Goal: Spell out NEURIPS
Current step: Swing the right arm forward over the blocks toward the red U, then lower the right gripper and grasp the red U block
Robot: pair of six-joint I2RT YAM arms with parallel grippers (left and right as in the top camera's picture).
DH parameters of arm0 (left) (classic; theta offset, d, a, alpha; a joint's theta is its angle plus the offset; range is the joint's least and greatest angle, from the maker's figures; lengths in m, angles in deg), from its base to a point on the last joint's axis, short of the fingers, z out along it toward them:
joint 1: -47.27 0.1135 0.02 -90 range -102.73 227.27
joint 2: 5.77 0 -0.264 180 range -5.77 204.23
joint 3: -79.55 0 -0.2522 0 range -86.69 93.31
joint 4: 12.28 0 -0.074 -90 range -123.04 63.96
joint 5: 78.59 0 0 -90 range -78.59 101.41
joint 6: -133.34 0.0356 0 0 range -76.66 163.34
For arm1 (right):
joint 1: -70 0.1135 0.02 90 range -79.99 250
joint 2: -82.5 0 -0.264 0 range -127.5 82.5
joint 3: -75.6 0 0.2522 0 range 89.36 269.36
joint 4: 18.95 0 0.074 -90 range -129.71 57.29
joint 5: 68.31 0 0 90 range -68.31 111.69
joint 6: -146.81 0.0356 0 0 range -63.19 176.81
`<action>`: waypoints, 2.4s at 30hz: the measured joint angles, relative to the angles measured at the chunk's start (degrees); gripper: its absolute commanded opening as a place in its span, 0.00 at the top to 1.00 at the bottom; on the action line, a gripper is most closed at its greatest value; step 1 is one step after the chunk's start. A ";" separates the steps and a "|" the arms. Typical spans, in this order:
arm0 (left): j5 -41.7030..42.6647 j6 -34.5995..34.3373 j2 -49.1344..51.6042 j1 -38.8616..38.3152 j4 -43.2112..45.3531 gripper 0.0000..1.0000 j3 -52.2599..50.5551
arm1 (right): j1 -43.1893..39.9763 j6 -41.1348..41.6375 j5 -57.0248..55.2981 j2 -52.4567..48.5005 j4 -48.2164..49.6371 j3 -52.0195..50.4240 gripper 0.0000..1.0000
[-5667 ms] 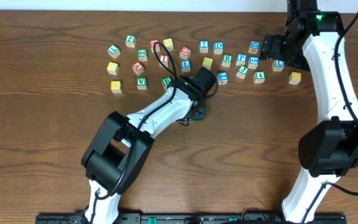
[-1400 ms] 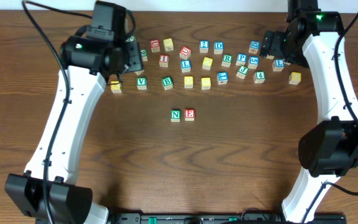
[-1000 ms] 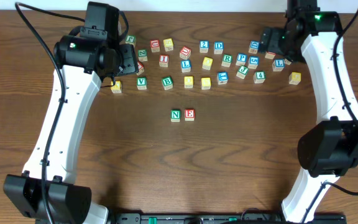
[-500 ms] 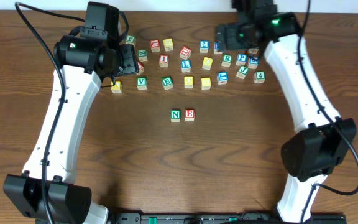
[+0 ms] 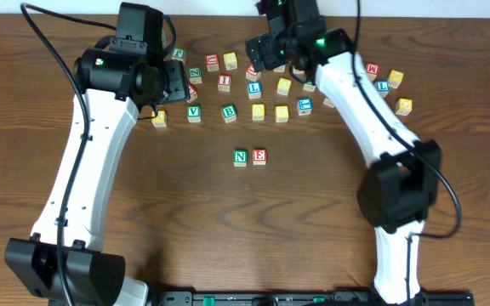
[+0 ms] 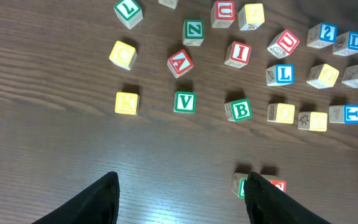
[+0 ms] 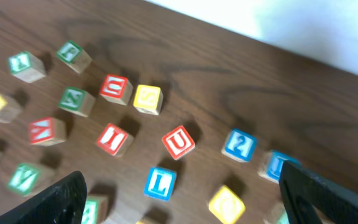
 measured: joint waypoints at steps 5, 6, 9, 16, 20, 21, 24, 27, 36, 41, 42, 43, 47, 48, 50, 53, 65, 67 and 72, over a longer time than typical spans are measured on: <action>0.00 0.00 0.00 0.00 -0.02 0.36 0.00 | 0.00 -0.42 0.66 -5.73 3.08 0.00 0.07; 0.00 0.00 0.00 0.00 -0.02 0.37 0.00 | 0.00 -0.44 0.68 -6.47 3.50 0.00 0.07; 0.00 0.00 0.00 0.00 -0.13 0.36 0.00 | 0.00 -0.46 0.85 -7.69 4.68 0.00 0.07; 0.00 0.00 0.00 0.00 -0.13 0.37 0.00 | 0.00 -0.50 0.87 -8.57 6.80 0.00 0.07; 0.00 0.00 0.00 0.00 -0.13 0.37 0.00 | 0.02 -0.44 0.87 -9.09 7.78 0.00 0.08; 0.00 0.00 0.00 0.00 -0.13 0.36 0.00 | 0.02 -0.39 0.87 -9.27 7.91 0.00 0.08; 0.00 0.00 0.00 0.00 -0.11 0.37 0.00 | 0.11 -0.15 0.87 -9.94 8.17 0.00 0.08; 0.00 0.02 0.00 0.00 -0.13 0.36 0.00 | 0.17 0.07 0.87 -10.73 8.55 0.00 0.08; 0.00 0.00 0.00 0.00 -0.11 0.36 0.00 | 0.26 0.94 0.87 -11.50 10.08 0.00 0.11; 0.00 0.00 0.00 0.00 -0.11 0.36 0.00 | 0.28 1.60 0.90 -12.44 11.13 0.00 0.18; 0.00 0.00 0.00 0.00 -0.11 0.36 0.00 | 0.28 1.68 0.90 -12.90 11.21 0.00 0.19; -0.02 0.00 0.00 0.00 -0.11 0.36 0.00 | 0.28 1.77 0.90 -13.38 11.32 0.00 0.19; -0.02 0.00 0.00 0.00 -0.11 0.36 0.00 | 0.44 1.99 0.87 -15.06 12.15 0.00 0.20; 0.00 0.00 0.00 0.00 -0.13 0.36 0.00 | 0.44 2.12 0.85 -15.26 12.26 0.00 0.20; -0.02 0.02 0.00 0.00 -0.11 0.37 0.00 | 0.44 2.49 0.83 -15.61 12.44 0.00 0.23; -0.02 0.00 0.00 0.00 -0.13 0.36 0.00 | 0.44 2.91 0.83 -15.74 12.66 0.00 0.23; 0.00 0.00 0.00 0.00 -0.11 0.36 0.00 | 0.44 3.17 0.81 -16.17 13.00 0.00 0.29; 0.00 0.00 0.00 0.00 -0.11 0.36 0.00 | 0.44 3.17 0.81 -16.24 13.05 0.00 0.32; -0.02 0.00 0.00 0.00 -0.11 0.36 0.00 | 0.44 3.26 0.81 -17.11 13.44 0.00 0.40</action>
